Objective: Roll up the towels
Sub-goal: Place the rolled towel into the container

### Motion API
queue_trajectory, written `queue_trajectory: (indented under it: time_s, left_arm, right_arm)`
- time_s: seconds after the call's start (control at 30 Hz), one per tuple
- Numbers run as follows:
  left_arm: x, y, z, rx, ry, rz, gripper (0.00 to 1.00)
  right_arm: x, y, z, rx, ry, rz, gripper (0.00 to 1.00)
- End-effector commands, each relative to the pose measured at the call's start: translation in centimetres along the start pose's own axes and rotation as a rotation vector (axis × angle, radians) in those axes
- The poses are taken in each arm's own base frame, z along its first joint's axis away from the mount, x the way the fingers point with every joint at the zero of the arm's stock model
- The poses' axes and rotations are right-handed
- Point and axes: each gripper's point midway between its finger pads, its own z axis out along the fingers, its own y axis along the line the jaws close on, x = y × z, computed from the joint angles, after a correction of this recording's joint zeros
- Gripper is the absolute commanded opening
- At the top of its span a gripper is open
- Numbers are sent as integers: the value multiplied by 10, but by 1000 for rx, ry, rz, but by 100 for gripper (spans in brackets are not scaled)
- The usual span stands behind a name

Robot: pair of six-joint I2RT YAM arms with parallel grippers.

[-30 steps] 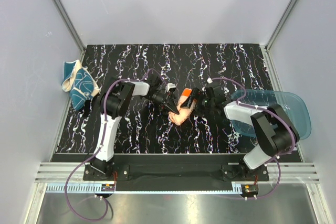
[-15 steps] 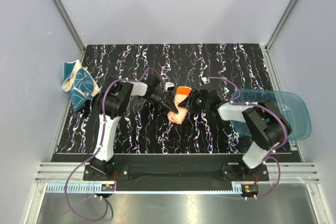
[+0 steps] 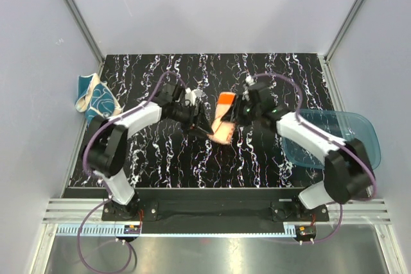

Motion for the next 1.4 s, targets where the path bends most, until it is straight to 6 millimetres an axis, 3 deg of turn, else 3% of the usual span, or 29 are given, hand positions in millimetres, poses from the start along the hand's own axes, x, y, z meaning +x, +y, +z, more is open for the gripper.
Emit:
queue_trajectory:
  time_s: [0.0, 0.03, 0.1, 0.13, 0.23, 0.37, 0.47, 0.6, 0.7, 1.0, 1.07, 1.2, 1.27, 1.37]
  left_arm:
    - [7, 23, -24, -223, -113, 77, 72]
    - [12, 32, -28, -266, -126, 89, 72]
    - [12, 27, -40, -297, -174, 121, 71]
    - [15, 25, -42, -308, -183, 132, 71]
    - [15, 10, -50, -306, -225, 193, 71]
    - [21, 10, -53, -324, -232, 215, 70]
    - [26, 5, -51, -313, -222, 235, 70]
    - [35, -4, -49, -301, -217, 273, 70]
    - [37, -10, -51, -290, -222, 287, 70]
    - [41, -15, -52, -279, -224, 296, 70]
    - [43, -15, -53, -280, -227, 297, 69]
    - [41, -20, -54, -267, -236, 310, 69]
    - [39, -21, -55, -267, -243, 314, 69]
    - [41, -19, -55, -269, -242, 313, 69]
  right_arm:
    - [-57, 7, -79, 64, -140, -89, 29]
    - [-80, 7, -108, 81, -214, -81, 30]
    - [-89, -3, -151, 150, -267, -85, 31]
    - [-99, -20, -170, 211, -309, -61, 32]
    - [-105, -50, -224, 384, -366, -39, 33]
    - [-100, -86, -256, 518, -352, 16, 32]
    - [-96, -103, -262, 522, -329, 41, 32]
    - [-83, -94, -247, 383, -274, -11, 23]
    - [-78, -105, -242, 375, -155, 20, 15]
    - [-89, -181, -265, 809, 5, 109, 10]
    - [-93, -181, -265, 807, -16, 108, 9]
    - [-115, -127, -223, 385, -160, 37, 9]
    - [-115, -129, -217, 355, -169, 54, 8]
    - [-96, -165, -210, 493, -74, 119, 8]
